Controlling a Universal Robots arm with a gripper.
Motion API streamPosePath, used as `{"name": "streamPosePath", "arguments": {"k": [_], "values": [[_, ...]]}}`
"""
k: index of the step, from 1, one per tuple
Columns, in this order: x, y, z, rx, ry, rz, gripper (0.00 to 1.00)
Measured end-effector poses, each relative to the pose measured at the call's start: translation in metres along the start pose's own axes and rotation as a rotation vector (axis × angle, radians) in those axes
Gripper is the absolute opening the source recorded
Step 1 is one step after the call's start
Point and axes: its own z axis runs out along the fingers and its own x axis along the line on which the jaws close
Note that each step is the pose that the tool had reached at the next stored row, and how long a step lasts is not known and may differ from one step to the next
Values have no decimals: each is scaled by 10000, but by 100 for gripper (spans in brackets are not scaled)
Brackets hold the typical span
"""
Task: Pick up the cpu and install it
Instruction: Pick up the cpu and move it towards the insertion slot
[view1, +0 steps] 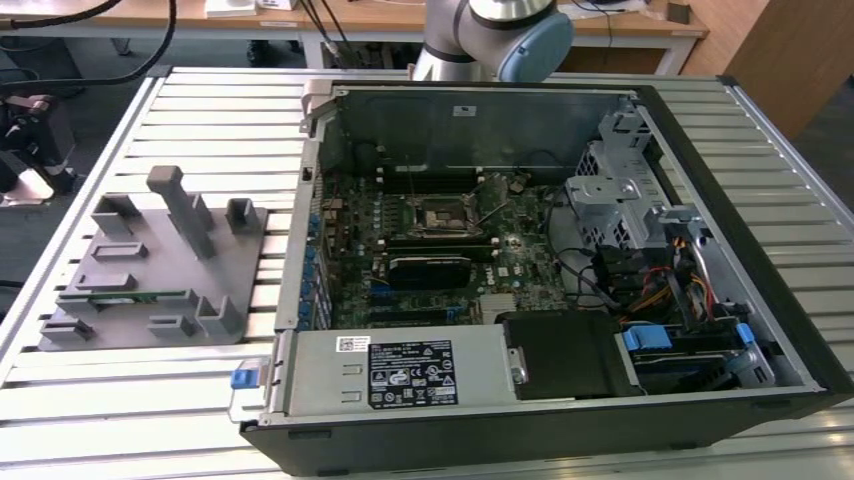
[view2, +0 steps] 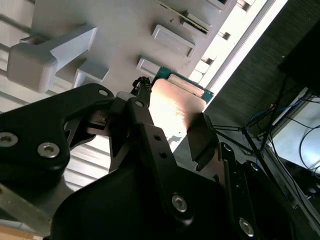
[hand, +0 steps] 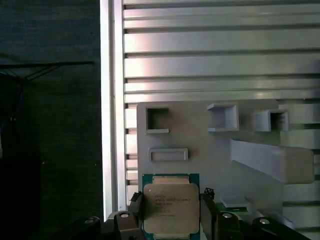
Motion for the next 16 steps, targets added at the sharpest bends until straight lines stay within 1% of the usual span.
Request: {"name": "streamPosePath", "arguments": {"k": [9, 16], "values": [[3, 7, -147, 0, -22, -1, 54], [4, 10, -239, -1, -33, -1, 54]]}}
